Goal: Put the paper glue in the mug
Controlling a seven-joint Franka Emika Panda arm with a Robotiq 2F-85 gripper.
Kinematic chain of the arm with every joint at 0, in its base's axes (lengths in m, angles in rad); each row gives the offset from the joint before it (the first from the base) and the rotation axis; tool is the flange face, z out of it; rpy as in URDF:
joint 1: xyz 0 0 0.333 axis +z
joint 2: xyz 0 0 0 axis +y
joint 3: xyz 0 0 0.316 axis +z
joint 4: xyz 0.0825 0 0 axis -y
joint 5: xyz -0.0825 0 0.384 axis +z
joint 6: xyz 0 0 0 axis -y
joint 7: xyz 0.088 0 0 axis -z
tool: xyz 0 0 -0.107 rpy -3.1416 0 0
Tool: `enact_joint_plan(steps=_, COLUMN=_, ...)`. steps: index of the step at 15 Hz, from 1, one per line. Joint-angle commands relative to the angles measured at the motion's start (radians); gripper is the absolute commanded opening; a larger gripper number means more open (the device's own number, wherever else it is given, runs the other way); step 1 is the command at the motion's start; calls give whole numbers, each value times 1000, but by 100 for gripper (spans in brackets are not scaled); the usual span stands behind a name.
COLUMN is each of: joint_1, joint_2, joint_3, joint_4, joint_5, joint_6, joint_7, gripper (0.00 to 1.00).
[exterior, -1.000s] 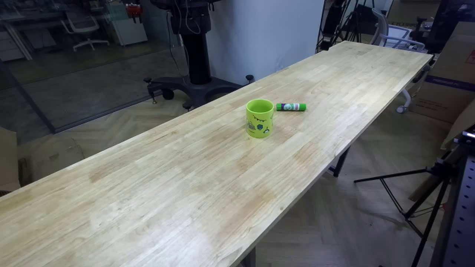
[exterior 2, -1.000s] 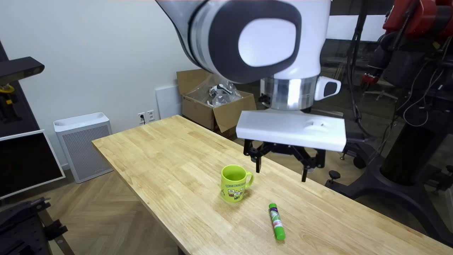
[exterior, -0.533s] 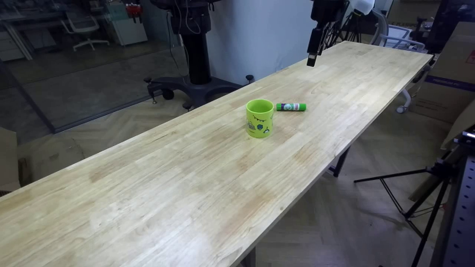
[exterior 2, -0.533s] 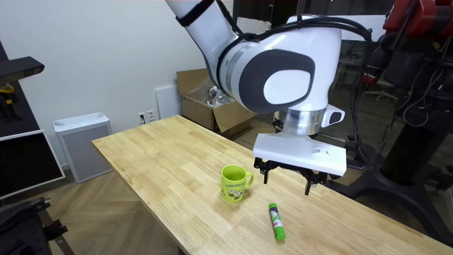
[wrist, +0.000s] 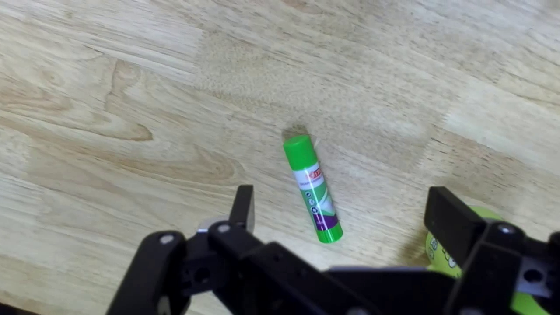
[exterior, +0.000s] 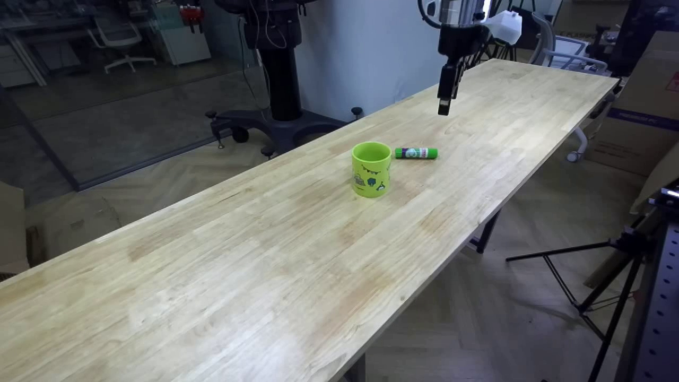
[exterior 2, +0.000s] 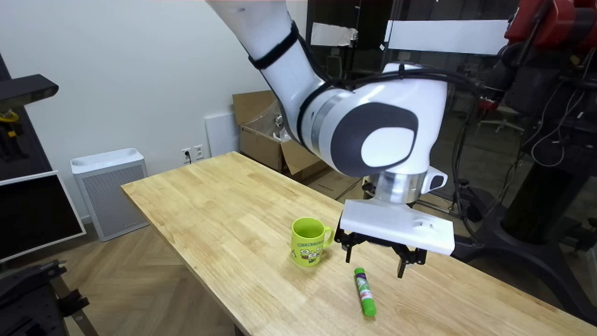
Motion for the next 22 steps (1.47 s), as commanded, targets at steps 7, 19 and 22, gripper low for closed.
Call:
enact_joint_plan(steps=7, joint_1=-15, joint_2=305, joint_3=36, joint_4=318, joint_5=-121, joint_6=-146, joint_7=44, gripper=100)
enact_joint_plan(steps=19, joint_1=47, joint_2=511, joint_3=33, joint_4=633, joint_5=-248, joint_6=-382, joint_7=69, gripper=100)
enact_joint_plan(steps=22, joint_1=57, joint_2=538, joint_3=34, joint_4=672, joint_5=-256, joint_6=-411, joint_7=87, gripper=100)
